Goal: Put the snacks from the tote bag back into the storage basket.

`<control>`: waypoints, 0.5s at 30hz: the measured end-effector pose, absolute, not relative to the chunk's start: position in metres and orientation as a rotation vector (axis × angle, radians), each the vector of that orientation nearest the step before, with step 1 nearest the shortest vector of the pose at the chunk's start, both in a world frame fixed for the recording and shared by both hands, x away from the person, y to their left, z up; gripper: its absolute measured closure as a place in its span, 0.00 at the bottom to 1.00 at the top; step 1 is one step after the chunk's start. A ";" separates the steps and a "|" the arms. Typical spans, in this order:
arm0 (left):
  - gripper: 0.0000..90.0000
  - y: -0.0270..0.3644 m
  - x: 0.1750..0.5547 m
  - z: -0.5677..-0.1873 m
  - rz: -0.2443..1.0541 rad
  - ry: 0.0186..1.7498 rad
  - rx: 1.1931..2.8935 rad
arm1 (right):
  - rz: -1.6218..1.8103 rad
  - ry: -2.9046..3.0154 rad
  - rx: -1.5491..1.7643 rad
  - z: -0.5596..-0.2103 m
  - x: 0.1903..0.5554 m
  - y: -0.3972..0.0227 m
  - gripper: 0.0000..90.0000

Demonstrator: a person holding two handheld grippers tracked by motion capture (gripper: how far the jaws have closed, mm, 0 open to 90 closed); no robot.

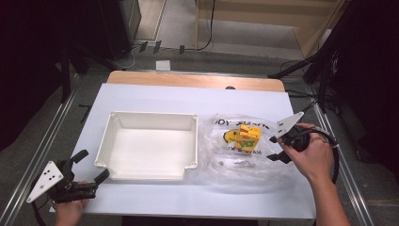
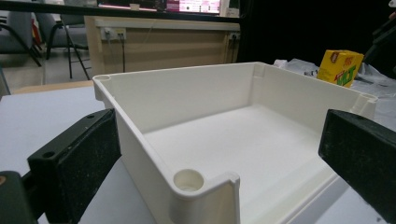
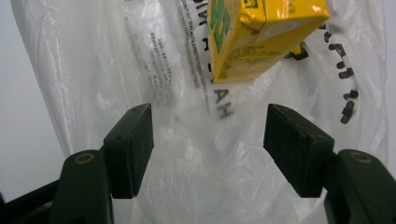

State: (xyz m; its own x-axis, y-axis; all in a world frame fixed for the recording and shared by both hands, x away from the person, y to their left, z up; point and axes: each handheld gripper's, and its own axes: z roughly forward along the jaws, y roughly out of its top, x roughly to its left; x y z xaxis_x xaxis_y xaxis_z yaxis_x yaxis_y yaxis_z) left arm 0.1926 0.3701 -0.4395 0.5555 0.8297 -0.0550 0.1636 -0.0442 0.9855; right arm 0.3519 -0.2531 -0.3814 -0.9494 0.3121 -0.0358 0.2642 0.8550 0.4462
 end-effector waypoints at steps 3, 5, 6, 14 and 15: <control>0.00 0.370 0.192 -0.440 0.669 0.873 1.550 | 0.659 2.933 0.438 -0.380 0.355 -0.250 0.40; 0.00 0.370 0.192 -0.439 0.669 0.873 1.549 | 0.628 2.953 0.404 -0.379 0.358 -0.244 0.40; 0.00 0.370 0.192 -0.439 0.669 0.874 1.549 | 0.619 2.956 0.389 -0.379 0.360 -0.242 0.41; 0.00 0.370 0.192 -0.440 0.668 0.873 1.550 | 0.566 2.983 0.348 -0.380 0.369 -0.232 0.43; 0.00 0.370 0.193 -0.440 0.668 0.872 1.550 | 0.556 2.985 0.360 -0.379 0.370 -0.231 0.43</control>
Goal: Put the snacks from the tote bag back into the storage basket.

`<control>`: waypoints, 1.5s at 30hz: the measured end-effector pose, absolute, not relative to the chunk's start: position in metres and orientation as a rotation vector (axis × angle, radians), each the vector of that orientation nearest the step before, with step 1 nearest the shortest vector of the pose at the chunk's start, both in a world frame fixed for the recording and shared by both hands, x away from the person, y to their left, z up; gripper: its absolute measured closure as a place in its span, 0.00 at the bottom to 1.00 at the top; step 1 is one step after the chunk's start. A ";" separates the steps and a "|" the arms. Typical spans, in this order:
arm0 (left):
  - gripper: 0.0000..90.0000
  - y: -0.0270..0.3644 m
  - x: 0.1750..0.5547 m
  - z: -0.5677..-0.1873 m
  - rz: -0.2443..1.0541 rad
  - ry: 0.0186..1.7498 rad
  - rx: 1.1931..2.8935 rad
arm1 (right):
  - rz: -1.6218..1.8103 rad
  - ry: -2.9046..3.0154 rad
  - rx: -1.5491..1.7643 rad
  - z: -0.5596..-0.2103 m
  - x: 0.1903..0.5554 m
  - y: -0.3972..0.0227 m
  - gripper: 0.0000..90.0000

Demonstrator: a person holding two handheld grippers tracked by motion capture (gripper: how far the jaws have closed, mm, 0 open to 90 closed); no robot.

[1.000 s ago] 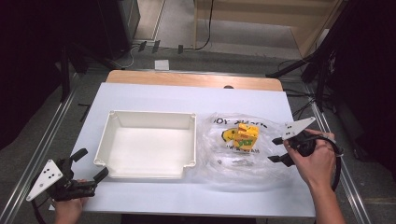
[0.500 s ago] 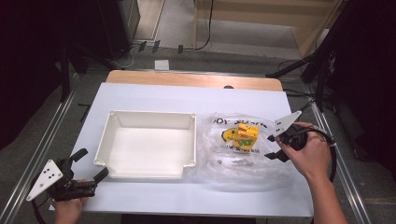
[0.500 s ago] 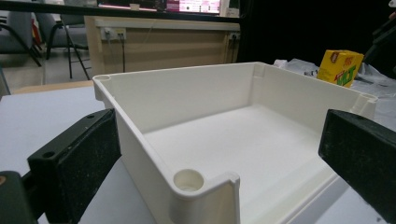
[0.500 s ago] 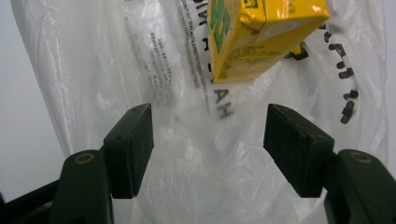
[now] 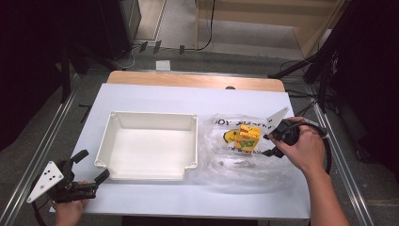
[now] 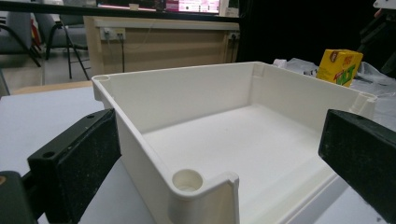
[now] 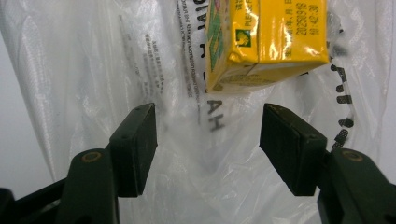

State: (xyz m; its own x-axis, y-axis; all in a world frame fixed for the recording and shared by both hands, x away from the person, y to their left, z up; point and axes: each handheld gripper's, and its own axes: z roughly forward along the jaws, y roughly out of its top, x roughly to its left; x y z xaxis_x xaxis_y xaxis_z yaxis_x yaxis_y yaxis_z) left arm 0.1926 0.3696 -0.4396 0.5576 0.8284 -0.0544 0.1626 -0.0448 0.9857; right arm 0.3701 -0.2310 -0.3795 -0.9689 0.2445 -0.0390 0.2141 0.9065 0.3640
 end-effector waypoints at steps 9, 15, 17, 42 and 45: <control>0.00 0.369 0.193 -0.440 0.667 0.872 1.551 | 0.530 3.004 0.353 -0.379 0.380 -0.227 0.41; 0.00 0.369 0.192 -0.440 0.667 0.871 1.552 | 0.528 2.996 0.339 -0.374 0.384 -0.221 0.41; 0.00 0.369 0.192 -0.440 0.667 0.871 1.552 | 0.521 2.997 0.349 -0.373 0.387 -0.220 0.41; 0.00 0.370 0.192 -0.440 0.665 0.867 1.550 | 0.472 3.011 0.281 -0.371 0.404 -0.188 0.40; 0.00 0.370 0.192 -0.440 0.666 0.867 1.549 | 0.461 3.016 0.295 -0.373 0.405 -0.185 0.41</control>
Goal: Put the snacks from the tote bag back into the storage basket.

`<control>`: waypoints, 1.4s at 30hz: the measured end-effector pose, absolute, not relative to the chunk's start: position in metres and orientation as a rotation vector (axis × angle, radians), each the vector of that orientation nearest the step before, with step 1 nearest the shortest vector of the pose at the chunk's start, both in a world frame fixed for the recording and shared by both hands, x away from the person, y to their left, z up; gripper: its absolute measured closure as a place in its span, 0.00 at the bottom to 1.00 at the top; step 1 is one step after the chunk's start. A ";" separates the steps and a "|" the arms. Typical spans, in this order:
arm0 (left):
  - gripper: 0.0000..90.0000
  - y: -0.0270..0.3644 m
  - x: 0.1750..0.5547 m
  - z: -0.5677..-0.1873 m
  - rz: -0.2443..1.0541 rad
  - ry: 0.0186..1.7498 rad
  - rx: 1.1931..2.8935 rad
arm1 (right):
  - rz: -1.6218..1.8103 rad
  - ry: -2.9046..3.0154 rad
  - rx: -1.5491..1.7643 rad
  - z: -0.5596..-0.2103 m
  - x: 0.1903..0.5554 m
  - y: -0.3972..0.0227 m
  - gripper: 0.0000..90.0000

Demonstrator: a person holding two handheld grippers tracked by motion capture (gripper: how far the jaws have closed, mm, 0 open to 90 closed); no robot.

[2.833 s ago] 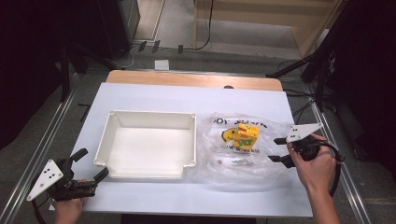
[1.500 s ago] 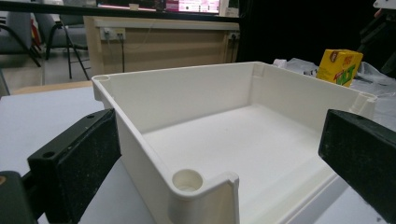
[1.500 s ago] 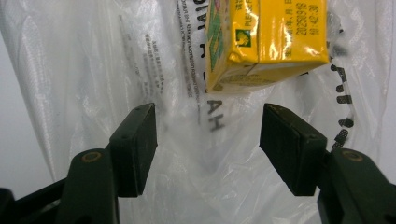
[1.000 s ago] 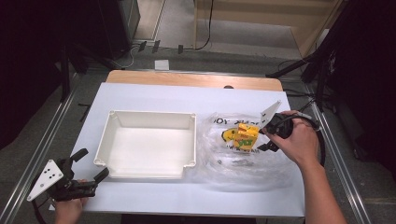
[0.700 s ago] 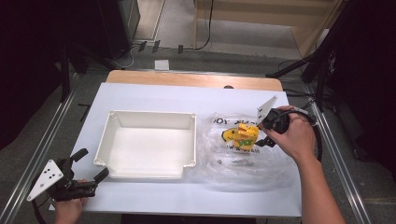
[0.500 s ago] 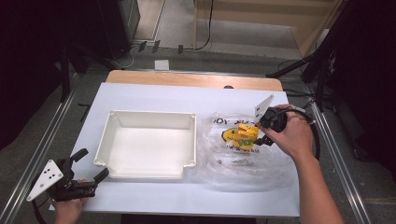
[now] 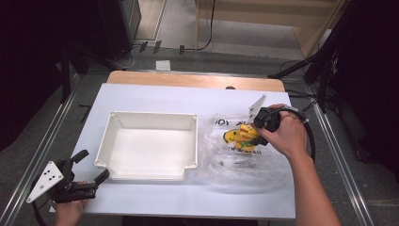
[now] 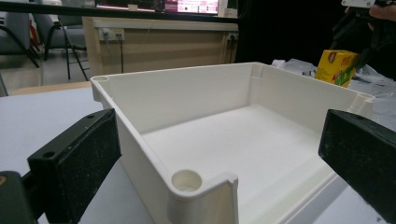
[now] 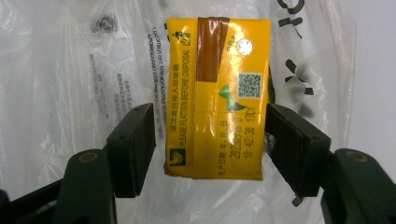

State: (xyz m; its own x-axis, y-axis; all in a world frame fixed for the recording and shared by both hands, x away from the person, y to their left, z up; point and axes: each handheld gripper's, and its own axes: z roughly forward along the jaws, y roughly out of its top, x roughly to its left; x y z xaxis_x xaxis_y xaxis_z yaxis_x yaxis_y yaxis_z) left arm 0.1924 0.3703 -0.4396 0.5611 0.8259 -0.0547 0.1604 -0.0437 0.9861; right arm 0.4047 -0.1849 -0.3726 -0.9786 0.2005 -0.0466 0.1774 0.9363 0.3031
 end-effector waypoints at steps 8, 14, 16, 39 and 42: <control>0.00 0.370 0.192 -0.440 0.667 0.866 1.548 | 0.446 3.016 0.296 -0.376 0.408 -0.176 0.44; 0.00 0.371 0.192 -0.440 0.667 0.866 1.549 | 0.426 3.025 0.293 -0.380 0.409 -0.173 0.51; 0.00 0.370 0.192 -0.440 0.667 0.866 1.549 | 0.426 3.026 0.299 -0.381 0.409 -0.172 0.53; 0.00 0.370 0.193 -0.440 0.665 0.865 1.550 | 0.367 3.026 0.298 -0.385 0.410 -0.166 0.57; 0.00 0.370 0.193 -0.440 0.666 0.867 1.550 | 0.381 3.033 0.304 -0.385 0.410 -0.166 0.58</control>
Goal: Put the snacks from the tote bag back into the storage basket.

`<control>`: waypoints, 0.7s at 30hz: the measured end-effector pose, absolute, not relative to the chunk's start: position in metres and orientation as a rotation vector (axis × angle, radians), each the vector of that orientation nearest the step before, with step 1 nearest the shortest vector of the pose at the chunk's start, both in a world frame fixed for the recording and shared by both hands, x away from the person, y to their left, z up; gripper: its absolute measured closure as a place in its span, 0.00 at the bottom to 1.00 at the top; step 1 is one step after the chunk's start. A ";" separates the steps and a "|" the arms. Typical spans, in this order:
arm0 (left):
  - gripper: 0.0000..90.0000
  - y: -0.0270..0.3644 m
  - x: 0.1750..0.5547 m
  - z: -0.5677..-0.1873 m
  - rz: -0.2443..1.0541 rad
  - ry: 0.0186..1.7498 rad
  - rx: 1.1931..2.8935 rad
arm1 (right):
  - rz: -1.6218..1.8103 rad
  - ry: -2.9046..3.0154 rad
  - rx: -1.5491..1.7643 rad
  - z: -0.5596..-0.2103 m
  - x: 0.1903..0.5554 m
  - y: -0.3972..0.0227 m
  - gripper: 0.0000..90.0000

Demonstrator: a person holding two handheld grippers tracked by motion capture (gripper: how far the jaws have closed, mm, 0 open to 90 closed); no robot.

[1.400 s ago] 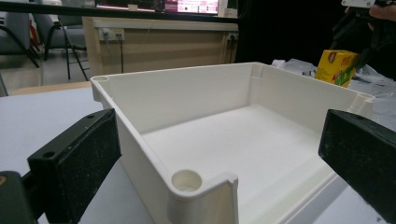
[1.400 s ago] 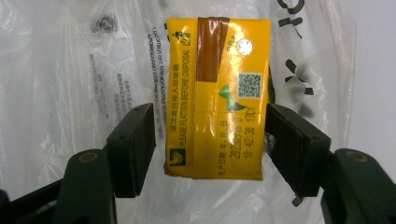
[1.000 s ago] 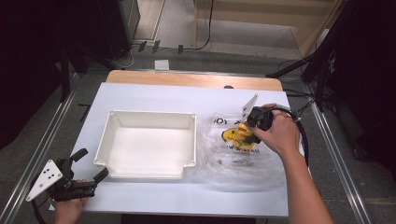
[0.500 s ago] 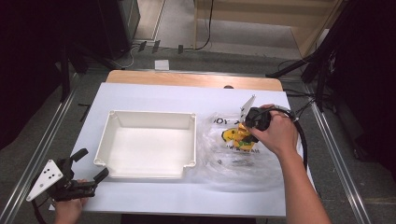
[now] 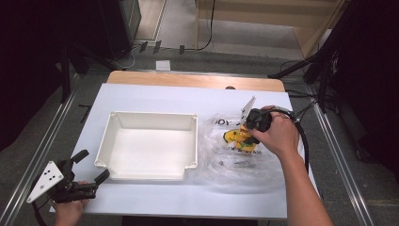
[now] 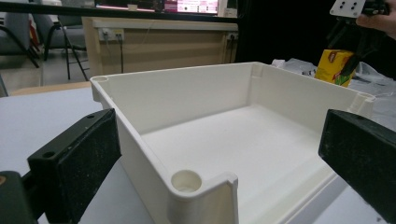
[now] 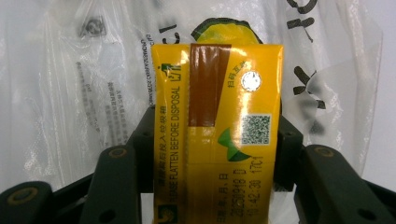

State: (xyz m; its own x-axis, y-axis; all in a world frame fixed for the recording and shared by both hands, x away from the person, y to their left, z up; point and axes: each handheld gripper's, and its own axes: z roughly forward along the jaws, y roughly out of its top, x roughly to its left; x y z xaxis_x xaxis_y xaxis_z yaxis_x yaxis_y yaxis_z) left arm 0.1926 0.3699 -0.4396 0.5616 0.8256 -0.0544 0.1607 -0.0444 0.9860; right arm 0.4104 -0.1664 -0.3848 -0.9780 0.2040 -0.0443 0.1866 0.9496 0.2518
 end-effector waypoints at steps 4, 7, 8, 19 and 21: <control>0.00 0.370 0.193 -0.440 0.666 0.865 1.551 | 0.376 3.027 0.287 -0.384 0.410 -0.166 0.58; 0.00 0.370 0.193 -0.440 0.667 0.865 1.552 | 0.370 3.028 0.285 -0.384 0.410 -0.165 0.59; 0.00 0.370 0.193 -0.440 0.666 0.866 1.551 | 0.374 3.031 0.285 -0.384 0.410 -0.165 0.59; 0.00 0.370 0.193 -0.440 0.665 0.866 1.550 | 0.388 3.023 0.254 -0.375 0.410 -0.162 0.59; 0.00 0.370 0.193 -0.440 0.665 0.865 1.551 | 0.382 3.020 0.263 -0.371 0.409 -0.161 0.59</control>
State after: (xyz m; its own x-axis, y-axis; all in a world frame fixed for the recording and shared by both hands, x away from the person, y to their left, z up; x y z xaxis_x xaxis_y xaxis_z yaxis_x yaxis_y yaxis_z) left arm 0.1926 0.3698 -0.4396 0.5635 0.8244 -0.0538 0.1599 -0.0449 0.9861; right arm 0.4088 -0.1607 -0.3711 -0.9815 0.1807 -0.0636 0.1591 0.9540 0.2542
